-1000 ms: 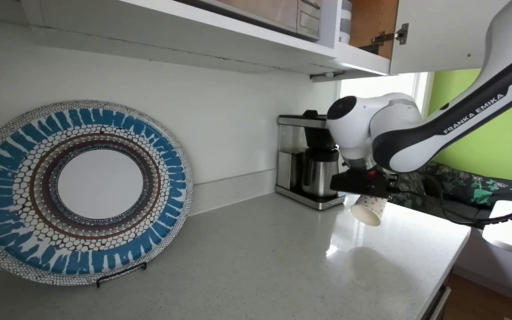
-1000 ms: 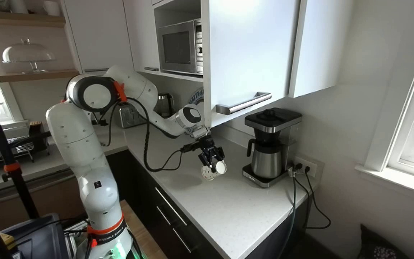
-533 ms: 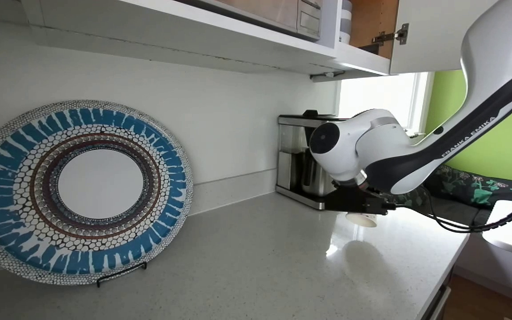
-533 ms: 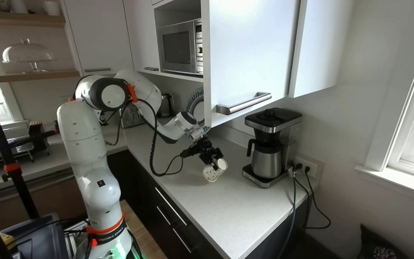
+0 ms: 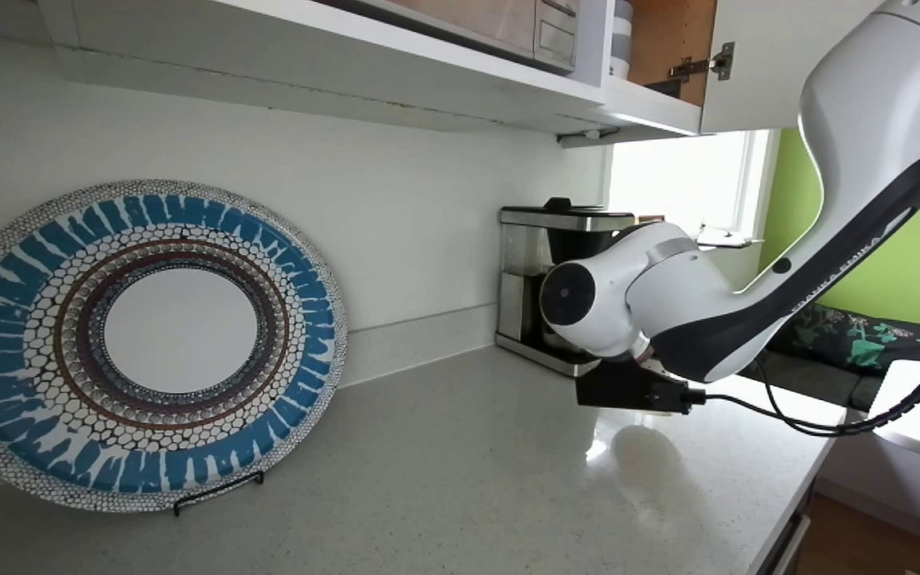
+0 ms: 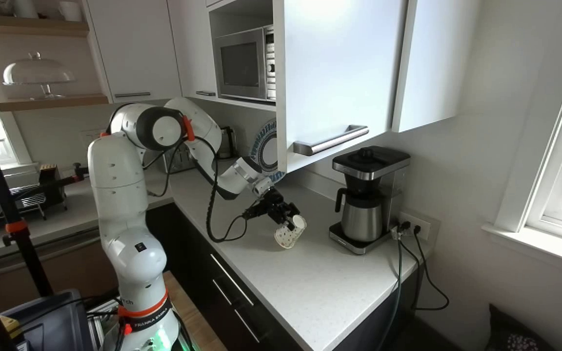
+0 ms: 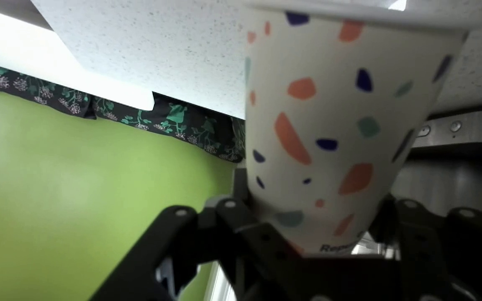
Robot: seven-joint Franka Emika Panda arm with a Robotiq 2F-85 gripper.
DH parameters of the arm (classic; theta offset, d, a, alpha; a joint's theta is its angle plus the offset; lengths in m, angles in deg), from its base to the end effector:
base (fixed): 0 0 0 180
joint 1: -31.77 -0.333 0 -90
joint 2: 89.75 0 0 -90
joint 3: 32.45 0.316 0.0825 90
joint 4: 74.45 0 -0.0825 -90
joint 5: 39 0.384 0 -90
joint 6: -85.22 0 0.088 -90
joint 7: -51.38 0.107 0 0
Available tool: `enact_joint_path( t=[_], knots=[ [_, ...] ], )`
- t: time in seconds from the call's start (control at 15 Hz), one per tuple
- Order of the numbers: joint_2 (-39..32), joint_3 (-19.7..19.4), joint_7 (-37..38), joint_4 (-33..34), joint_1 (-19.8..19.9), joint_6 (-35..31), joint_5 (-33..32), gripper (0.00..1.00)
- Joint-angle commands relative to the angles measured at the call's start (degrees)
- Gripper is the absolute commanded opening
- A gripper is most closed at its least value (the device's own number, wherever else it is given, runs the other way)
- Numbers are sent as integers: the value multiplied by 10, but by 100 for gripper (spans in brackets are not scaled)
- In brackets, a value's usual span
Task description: Turn the cup upside down
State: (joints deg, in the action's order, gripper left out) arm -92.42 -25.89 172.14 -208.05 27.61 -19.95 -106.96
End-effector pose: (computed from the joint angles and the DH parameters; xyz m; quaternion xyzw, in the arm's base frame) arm 0.4840 0.0159 0.3217 0.6931 -0.4917 0.3451 0.3984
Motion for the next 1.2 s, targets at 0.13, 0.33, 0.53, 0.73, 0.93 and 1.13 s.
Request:
enact_joint_path(
  t=[0.13, 0.33, 0.53, 0.73, 0.93, 1.13],
  knots=[
    [-33, 8, 65, 3, -27, 42, -15, 38],
    [-41, 12, 86, 4, -35, 64, -19, 38],
    [-48, 14, 97, 4, -40, 78, -17, 38],
    [-50, 15, 103, 7, -42, 82, -7, 96],
    [-48, 14, 102, 14, -41, 82, 0, 100],
    [-31, 9, 80, 20, -31, 63, 22, 100]
  ],
)
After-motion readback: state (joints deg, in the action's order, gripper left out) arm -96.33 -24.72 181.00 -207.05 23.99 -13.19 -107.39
